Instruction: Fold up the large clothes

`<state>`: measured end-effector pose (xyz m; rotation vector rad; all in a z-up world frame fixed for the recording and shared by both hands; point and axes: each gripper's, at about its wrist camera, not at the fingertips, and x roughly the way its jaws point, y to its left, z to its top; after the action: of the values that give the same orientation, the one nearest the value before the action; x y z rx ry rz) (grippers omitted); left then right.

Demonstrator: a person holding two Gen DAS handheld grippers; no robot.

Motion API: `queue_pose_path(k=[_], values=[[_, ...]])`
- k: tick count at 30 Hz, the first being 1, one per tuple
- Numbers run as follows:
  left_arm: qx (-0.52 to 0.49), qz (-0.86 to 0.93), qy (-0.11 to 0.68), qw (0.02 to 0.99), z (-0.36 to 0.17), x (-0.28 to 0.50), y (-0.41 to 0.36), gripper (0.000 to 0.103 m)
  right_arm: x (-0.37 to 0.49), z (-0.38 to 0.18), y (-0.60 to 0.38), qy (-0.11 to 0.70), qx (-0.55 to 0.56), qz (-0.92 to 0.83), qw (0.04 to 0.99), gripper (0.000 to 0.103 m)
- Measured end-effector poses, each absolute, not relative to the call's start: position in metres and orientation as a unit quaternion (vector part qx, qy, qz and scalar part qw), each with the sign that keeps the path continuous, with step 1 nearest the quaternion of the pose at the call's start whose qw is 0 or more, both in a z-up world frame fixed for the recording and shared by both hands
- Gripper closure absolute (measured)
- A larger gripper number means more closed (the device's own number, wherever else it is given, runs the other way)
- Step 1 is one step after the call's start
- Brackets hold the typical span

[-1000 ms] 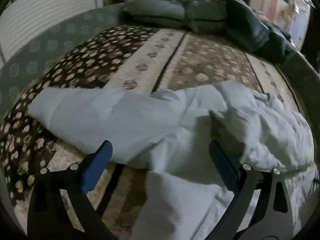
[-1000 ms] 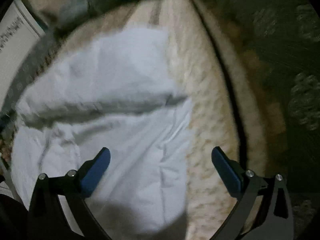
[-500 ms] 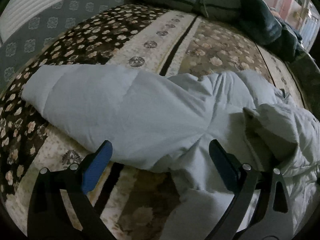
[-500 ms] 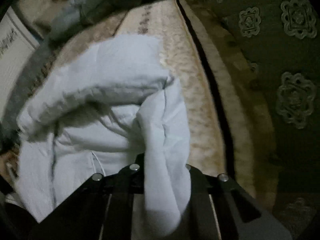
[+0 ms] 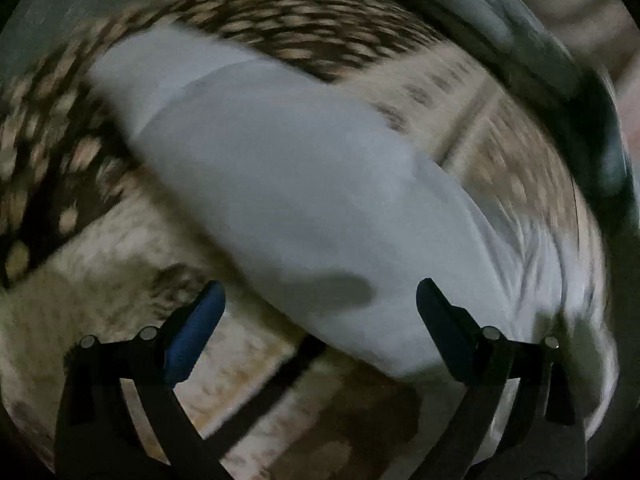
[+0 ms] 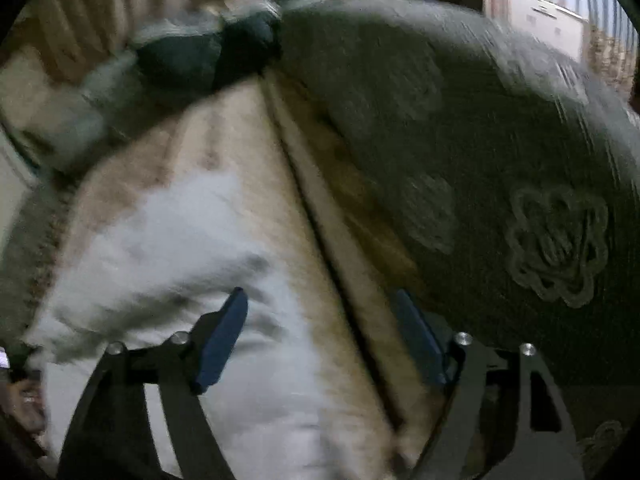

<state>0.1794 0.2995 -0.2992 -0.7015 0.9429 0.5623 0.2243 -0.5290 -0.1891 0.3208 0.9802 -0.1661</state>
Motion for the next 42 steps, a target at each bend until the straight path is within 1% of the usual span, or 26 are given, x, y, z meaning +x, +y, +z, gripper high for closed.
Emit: queue_pose_path(k=[3, 5, 8, 9, 12, 15, 16, 17, 18, 19, 20, 21, 22, 23, 24, 25, 26, 27, 30, 31, 34, 37, 40, 42], values=[[-0.345, 0.282, 0.421, 0.790, -0.304, 0.172, 0.328, 0.009, 0.234, -0.171, -0.506, 0.453, 0.151, -0.058, 0.877, 0.024], [-0.346, 0.298, 0.413, 0.788, -0.307, 0.168, 0.344, 0.008, 0.243, -0.163, -0.478, 0.445, 0.127, -0.032, 0.886, 0.024], [-0.373, 0.316, 0.392, 0.779, -0.314, 0.165, 0.374, 0.008, 0.249, -0.160, -0.455, 0.444, 0.084, -0.005, 0.892, 0.021], [-0.380, 0.323, 0.387, 0.775, -0.318, 0.165, 0.381, 0.007, 0.251, -0.166, -0.450, 0.449, 0.077, 0.000, 0.890, 0.019], [-0.409, 0.327, 0.382, 0.762, -0.335, 0.168, 0.399, 0.006, 0.253, -0.183, -0.445, 0.475, 0.068, 0.000, 0.877, 0.018], [-0.389, 0.321, 0.381, 0.775, -0.340, 0.183, 0.397, 0.007, 0.258, -0.210, -0.453, 0.504, 0.074, -0.013, 0.860, 0.018], [-0.392, 0.310, 0.374, 0.781, -0.339, 0.185, 0.397, 0.021, 0.257, -0.215, -0.457, 0.511, 0.079, -0.017, 0.856, 0.018], [-0.403, 0.292, 0.368, 0.786, -0.339, 0.186, 0.400, 0.040, 0.258, -0.219, -0.459, 0.517, 0.083, -0.020, 0.852, 0.018], [-0.404, 0.295, 0.366, 0.785, -0.335, 0.190, 0.400, 0.050, 0.259, -0.224, -0.462, 0.527, 0.094, -0.023, 0.844, 0.018], [-0.403, 0.301, 0.361, 0.785, -0.333, 0.192, 0.399, 0.055, 0.260, -0.226, -0.463, 0.532, 0.102, -0.025, 0.840, 0.018], [-0.403, 0.305, 0.355, 0.787, -0.329, 0.192, 0.399, 0.069, 0.261, -0.225, -0.464, 0.533, 0.113, -0.025, 0.838, 0.018], [-0.403, 0.308, 0.351, 0.787, -0.326, 0.191, 0.399, 0.079, 0.262, -0.221, -0.462, 0.527, 0.120, -0.019, 0.841, 0.018], [-0.401, 0.311, 0.343, 0.790, -0.319, 0.188, 0.397, 0.084, 0.264, -0.218, -0.459, 0.522, 0.120, -0.013, 0.844, 0.018], [-0.390, 0.312, 0.336, 0.798, -0.310, 0.186, 0.394, 0.091, 0.264, -0.213, -0.455, 0.515, 0.116, -0.007, 0.849, 0.018], [-0.358, 0.309, 0.333, 0.816, -0.294, 0.192, 0.386, 0.096, 0.264, -0.209, -0.452, 0.510, 0.110, -0.001, 0.853, 0.018], [-0.324, 0.307, 0.334, 0.830, -0.279, 0.197, 0.377, 0.097, 0.264, -0.208, -0.450, 0.508, 0.107, 0.003, 0.854, 0.018], [-0.262, 0.298, 0.331, 0.856, -0.255, 0.207, 0.358, 0.098, 0.263, -0.206, -0.449, 0.509, 0.109, 0.007, 0.854, 0.018], [-0.231, 0.284, 0.320, 0.874, -0.235, 0.212, 0.343, 0.099, 0.262, -0.205, -0.449, 0.511, 0.115, 0.013, 0.852, 0.018], [-0.181, 0.235, 0.282, 0.913, -0.182, 0.225, 0.296, 0.099, 0.260, -0.199, -0.448, 0.505, 0.125, 0.027, 0.853, 0.018], [-0.161, 0.199, 0.268, 0.929, -0.157, 0.231, 0.264, 0.099, 0.260, -0.198, -0.448, 0.504, 0.123, 0.030, 0.855, 0.018], [-0.128, 0.111, 0.259, 0.951, -0.121, 0.233, 0.184, 0.100, 0.258, -0.198, -0.451, 0.501, 0.119, 0.036, 0.857, 0.018], [-0.096, 0.022, 0.280, 0.955, -0.110, 0.229, 0.100, 0.100, 0.255, -0.207, -0.458, 0.514, 0.132, 0.026, 0.847, 0.018], [-0.016, -0.063, 0.326, 0.943, -0.120, 0.222, 0.010, 0.099, 0.252, -0.218, -0.460, 0.529, 0.131, 0.021, 0.838, 0.018], [0.010, -0.113, 0.372, 0.921, -0.138, 0.217, -0.038, 0.094, 0.250, -0.223, -0.457, 0.534, 0.127, 0.027, 0.835, 0.018]])
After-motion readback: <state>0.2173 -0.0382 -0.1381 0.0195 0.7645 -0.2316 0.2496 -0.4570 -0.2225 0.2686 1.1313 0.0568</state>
